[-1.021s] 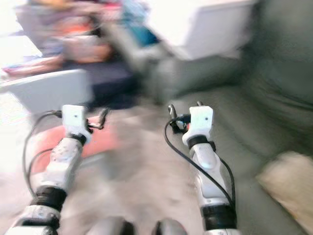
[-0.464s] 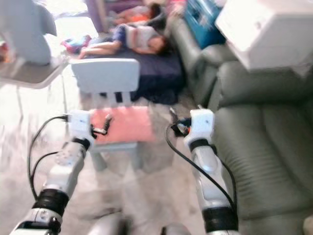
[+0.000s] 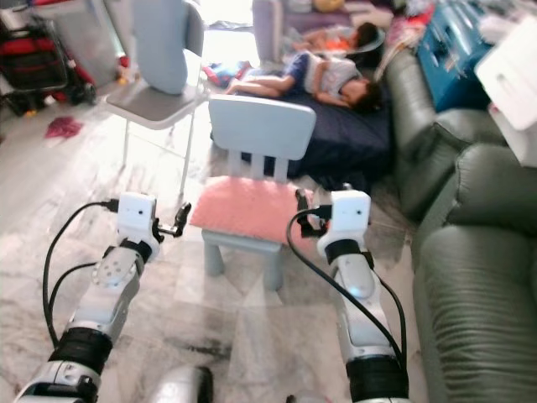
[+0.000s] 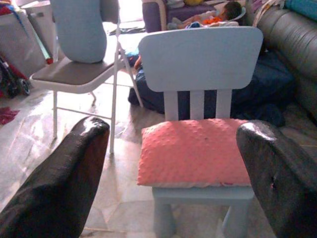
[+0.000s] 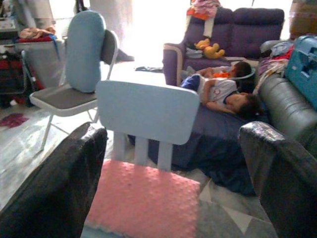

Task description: Move the pillow to the sofa

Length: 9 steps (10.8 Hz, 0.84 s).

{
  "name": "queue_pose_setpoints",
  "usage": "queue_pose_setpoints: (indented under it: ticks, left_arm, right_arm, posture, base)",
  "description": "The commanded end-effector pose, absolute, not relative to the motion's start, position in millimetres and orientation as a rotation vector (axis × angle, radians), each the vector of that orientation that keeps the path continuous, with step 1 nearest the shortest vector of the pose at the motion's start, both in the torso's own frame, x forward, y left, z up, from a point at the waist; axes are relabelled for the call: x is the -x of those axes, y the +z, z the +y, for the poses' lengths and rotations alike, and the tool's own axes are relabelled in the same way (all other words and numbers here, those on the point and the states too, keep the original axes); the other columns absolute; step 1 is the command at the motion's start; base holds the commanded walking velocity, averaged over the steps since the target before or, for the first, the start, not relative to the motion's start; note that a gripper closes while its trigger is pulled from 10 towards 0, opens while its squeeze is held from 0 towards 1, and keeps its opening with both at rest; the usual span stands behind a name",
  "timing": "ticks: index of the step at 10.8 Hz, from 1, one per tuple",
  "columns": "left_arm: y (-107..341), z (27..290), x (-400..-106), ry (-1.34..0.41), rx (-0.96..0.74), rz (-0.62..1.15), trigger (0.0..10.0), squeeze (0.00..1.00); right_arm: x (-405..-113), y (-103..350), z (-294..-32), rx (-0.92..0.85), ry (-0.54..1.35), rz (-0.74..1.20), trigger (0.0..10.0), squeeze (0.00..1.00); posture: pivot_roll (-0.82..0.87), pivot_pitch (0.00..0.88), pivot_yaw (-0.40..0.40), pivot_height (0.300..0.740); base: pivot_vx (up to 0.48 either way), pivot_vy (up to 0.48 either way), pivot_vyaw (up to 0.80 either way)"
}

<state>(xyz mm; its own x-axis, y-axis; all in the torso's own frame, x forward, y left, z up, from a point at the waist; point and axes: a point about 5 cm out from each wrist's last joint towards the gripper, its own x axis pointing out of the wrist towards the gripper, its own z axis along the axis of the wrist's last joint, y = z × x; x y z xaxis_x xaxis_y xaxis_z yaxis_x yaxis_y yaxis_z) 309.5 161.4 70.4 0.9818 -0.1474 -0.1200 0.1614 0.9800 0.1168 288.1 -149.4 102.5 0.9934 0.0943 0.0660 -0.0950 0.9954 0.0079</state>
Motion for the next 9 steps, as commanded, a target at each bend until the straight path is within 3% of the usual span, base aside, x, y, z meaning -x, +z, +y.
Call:
queue_pose_setpoints:
  ticks: [1,4,9]
  left_arm:
    - [71.6,160.7,-310.3,-0.157,-0.131,0.113,10.0,0.0]
    - [69.7,162.7,-309.8,-0.157,-0.12,0.132,10.0,0.0]
    - [68.4,164.0,-309.6,-0.156,-0.126,0.133,10.0,0.0]
  right_arm:
    - [-288.1,101.5,-153.6,-0.011,0.074,-0.067,10.0,0.0]
    - [-288.0,99.5,-158.4,-0.025,0.041,-0.058,10.0,0.0]
    - [-289.8,99.0,-158.0,0.005,0.053,-0.059,10.0,0.0]
  posture:
    - [-0.03,0.048,-0.005,0.74]
    - [-0.03,0.052,-0.008,0.74]
    - [-0.03,0.051,-0.016,0.74]
  base:
    - [0.0,0.0,0.0]
    - [0.0,0.0,0.0]
    - [0.275,0.394,0.0]
